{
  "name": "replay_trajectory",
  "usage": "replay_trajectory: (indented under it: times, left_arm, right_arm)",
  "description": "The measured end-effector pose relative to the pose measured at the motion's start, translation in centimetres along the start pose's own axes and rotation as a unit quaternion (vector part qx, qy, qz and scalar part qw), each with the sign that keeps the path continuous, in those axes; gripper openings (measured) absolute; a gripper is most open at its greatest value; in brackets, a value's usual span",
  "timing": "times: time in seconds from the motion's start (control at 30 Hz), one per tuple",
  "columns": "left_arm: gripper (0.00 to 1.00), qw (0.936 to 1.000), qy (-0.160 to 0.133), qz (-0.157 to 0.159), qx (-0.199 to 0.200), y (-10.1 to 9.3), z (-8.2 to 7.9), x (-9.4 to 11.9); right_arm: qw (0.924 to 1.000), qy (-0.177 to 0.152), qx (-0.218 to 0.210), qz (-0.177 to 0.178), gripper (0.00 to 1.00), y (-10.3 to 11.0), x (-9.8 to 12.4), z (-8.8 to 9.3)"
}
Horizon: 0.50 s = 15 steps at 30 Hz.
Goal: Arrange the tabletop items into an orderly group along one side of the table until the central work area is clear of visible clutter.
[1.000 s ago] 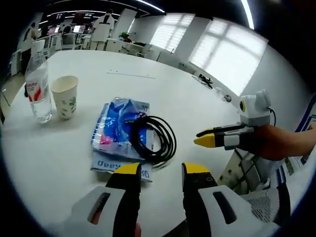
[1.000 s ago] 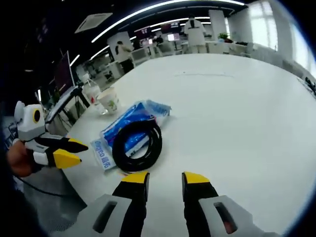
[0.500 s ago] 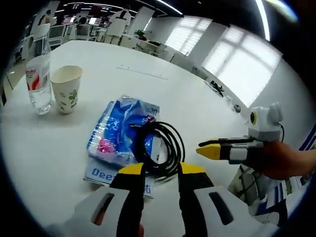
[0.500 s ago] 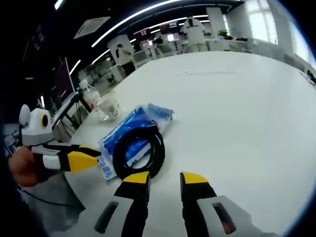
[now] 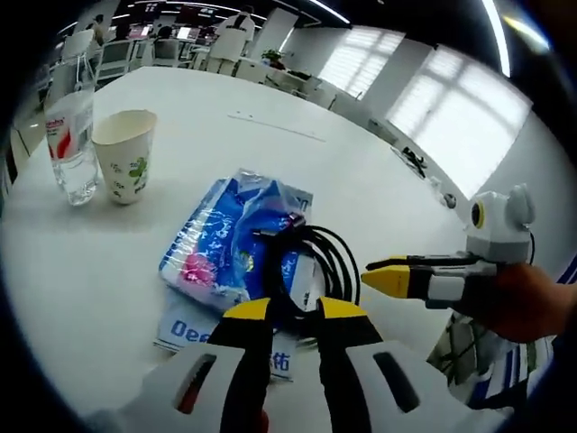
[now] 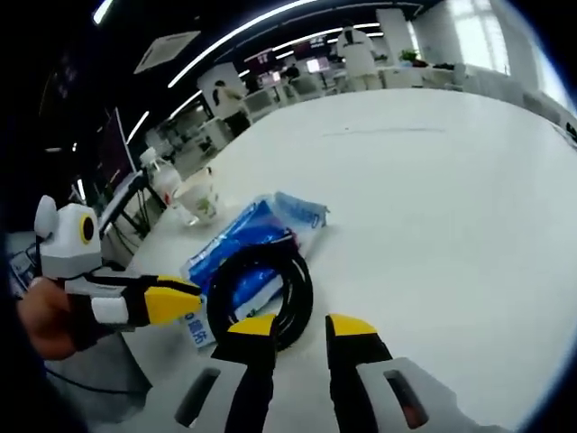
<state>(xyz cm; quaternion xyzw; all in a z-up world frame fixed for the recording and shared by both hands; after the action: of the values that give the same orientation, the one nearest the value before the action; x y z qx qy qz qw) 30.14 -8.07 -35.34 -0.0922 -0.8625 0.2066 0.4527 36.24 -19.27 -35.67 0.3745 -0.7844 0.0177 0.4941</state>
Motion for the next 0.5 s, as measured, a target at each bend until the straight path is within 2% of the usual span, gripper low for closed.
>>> replay_trajectory:
  times: [0.1,0.27,0.5]
  left_arm:
    - [0.14,0.9999,0.011,-0.012,0.002,1.0,0.4,-0.3]
    - [0.11,0.9988,0.034,-0.033,-0.011,1.0,1.3,-0.4]
    - [0.13,0.9990,0.040,-0.021,-0.003,0.6,1.0,-1.6]
  right_arm:
    - [1.0000,0.002,-0.002,0.001,0.17,0.1,-0.5,0.0]
    - [0.9998,0.007,-0.020,0.002,0.15,0.0,-1.3,0.2]
    - [0.9995,0.011,-0.029,0.003,0.14,0.1,-1.8,0.3]
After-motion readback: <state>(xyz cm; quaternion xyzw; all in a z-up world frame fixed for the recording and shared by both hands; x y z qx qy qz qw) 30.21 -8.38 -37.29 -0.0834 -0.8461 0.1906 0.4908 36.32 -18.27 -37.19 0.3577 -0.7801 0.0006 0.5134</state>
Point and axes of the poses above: the point that each gripper's makers call its tool centre point, and the gripper's own axes: x roughly backward along the fingers, y roughly to its left, z roughly out of its underside, the point moved 3 cm from there along x, roughly backward along the fingers, and after that the axes turned 11 degrees about y, right-handed, at the moved point
